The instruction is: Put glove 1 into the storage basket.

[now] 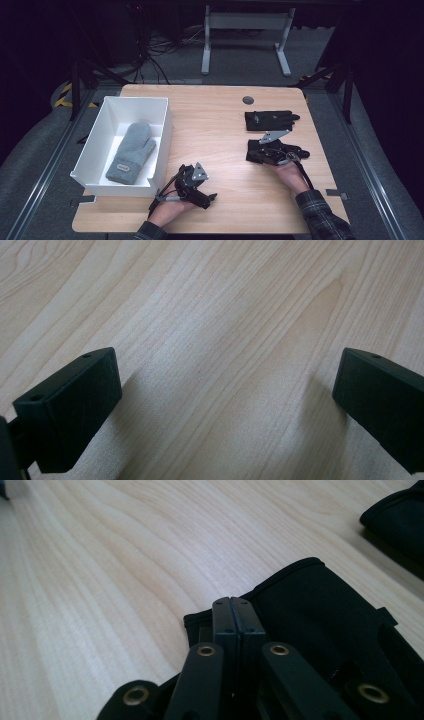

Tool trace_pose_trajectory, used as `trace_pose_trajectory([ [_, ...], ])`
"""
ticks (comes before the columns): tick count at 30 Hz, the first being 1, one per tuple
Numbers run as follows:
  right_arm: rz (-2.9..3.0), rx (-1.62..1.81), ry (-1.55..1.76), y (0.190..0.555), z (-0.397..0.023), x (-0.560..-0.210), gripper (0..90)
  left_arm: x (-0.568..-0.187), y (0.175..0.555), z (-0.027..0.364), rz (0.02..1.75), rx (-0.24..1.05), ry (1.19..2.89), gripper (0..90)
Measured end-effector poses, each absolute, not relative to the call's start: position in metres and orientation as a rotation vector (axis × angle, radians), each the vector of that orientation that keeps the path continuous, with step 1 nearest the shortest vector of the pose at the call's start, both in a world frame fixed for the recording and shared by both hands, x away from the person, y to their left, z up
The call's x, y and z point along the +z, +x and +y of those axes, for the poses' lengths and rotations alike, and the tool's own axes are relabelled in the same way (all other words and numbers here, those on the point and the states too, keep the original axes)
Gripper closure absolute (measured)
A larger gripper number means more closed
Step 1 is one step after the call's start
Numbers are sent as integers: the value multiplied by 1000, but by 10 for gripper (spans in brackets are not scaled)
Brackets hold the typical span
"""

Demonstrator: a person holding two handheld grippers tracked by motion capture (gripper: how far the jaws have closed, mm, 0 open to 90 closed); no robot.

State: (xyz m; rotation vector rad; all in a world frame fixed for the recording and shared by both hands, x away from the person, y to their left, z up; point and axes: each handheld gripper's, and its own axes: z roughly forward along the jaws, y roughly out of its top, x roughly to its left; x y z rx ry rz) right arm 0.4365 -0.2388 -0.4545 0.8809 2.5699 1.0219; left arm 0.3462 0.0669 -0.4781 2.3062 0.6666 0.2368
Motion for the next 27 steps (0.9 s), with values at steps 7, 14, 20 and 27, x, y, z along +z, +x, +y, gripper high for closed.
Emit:
trace_pose_trajectory([
  [7,2643,997,839,415,-246,-452,900,-478,346,67,671,240,2305,0],
  [14,2680,974,816,385,-254,-450,900,-478,346,67,669,240,2303,0],
  [20,2701,935,782,362,-262,-448,900,-478,346,67,664,239,2305,0],
  [27,2717,914,804,334,-289,-447,900,-478,346,69,666,236,2304,0],
])
